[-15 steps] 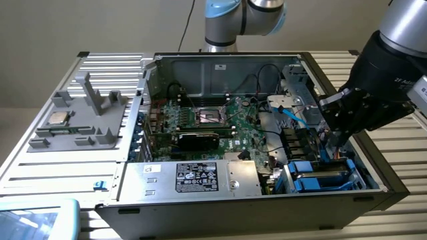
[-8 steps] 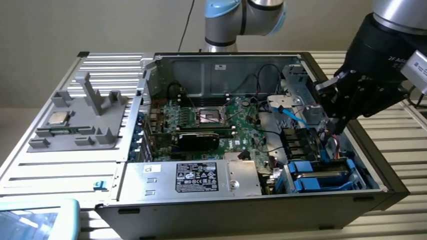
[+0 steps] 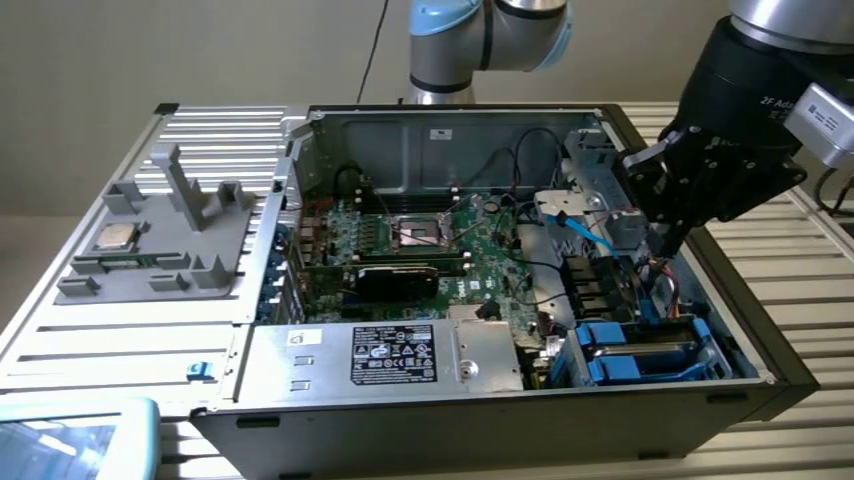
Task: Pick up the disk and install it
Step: 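Insert the second disk wire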
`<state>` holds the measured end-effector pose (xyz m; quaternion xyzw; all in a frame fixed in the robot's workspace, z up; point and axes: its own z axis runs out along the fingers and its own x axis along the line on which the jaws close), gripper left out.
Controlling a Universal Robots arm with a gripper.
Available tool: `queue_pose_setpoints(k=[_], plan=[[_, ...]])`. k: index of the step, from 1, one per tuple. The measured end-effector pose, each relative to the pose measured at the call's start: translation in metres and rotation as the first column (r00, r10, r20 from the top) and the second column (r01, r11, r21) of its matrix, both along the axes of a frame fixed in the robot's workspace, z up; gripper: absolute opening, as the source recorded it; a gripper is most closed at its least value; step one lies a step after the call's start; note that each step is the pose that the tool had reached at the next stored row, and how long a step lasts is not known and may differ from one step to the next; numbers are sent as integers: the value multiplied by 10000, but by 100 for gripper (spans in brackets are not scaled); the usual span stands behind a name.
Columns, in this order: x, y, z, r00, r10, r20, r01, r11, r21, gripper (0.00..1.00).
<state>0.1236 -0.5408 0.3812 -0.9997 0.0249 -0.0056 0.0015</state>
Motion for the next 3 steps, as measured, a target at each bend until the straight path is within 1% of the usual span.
queue_pose_setpoints(k=[3], plan=[[0,0,0,10000,0,0,0,10000,-1,11]])
